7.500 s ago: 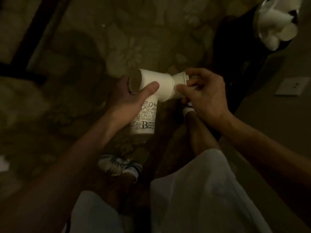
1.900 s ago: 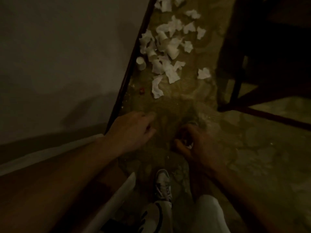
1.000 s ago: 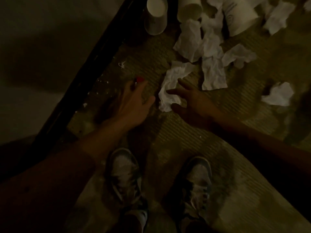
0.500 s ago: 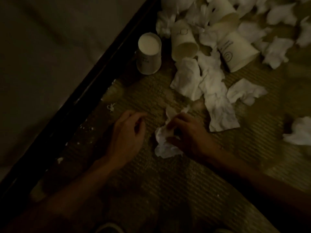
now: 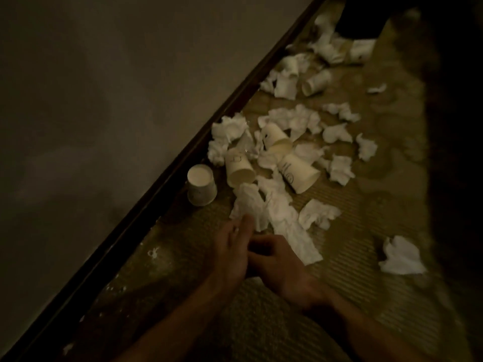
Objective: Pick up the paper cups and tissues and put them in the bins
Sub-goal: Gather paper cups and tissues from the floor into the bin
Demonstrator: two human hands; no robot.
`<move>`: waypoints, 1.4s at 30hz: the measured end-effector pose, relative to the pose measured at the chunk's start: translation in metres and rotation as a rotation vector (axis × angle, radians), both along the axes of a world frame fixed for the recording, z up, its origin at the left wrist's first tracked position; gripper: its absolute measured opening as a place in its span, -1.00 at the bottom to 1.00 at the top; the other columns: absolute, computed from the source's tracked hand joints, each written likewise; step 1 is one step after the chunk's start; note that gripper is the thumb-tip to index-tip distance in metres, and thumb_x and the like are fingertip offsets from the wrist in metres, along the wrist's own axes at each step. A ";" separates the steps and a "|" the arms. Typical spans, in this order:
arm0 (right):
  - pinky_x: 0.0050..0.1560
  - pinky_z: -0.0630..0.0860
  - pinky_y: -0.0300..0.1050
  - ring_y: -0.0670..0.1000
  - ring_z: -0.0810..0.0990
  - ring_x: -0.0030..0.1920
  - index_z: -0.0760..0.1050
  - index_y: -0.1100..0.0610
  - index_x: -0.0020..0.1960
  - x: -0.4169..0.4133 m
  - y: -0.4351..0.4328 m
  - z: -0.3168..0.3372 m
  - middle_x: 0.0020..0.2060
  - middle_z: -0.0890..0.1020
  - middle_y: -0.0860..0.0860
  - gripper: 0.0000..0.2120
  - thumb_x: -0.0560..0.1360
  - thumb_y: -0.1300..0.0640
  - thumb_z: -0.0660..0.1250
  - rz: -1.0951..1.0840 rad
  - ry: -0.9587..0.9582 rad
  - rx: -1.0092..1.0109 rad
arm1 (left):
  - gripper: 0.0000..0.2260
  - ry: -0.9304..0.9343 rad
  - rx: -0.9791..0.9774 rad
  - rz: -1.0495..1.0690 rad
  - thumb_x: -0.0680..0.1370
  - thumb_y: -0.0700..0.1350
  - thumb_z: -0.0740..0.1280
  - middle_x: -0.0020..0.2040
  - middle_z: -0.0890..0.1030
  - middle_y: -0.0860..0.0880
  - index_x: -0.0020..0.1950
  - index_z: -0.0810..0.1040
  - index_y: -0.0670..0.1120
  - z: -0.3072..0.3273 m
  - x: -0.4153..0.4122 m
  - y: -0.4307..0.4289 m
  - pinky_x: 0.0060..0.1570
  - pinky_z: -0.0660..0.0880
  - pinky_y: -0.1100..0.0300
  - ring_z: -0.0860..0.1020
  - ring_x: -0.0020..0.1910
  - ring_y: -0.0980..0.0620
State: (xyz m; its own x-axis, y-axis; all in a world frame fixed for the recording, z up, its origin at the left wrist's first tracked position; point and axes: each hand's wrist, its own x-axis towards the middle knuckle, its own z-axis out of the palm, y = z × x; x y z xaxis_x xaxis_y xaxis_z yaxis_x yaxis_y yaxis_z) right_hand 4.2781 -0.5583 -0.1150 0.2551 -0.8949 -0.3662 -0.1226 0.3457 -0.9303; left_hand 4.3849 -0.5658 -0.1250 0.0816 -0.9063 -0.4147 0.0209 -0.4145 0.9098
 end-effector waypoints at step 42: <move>-0.21 0.58 -0.04 0.08 0.66 -0.19 0.62 0.21 0.01 -0.059 0.008 0.019 -0.20 0.67 0.10 -0.58 0.51 -0.14 0.25 -0.276 -0.213 0.253 | -0.65 0.032 0.028 -0.438 0.59 0.13 0.18 -0.28 0.71 -0.04 -0.13 0.73 0.05 -0.003 -0.032 -0.017 -0.46 0.49 0.25 0.65 -0.38 0.07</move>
State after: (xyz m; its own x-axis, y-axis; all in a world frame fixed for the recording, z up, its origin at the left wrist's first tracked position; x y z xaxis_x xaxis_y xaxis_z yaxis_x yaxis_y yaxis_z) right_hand 4.2192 -0.5502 -0.0955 0.1124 -0.8287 -0.5482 0.1926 0.5594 -0.8062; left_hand 4.3532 -0.5828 -0.1280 -0.3210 -0.8407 -0.4360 -0.1345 -0.4152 0.8997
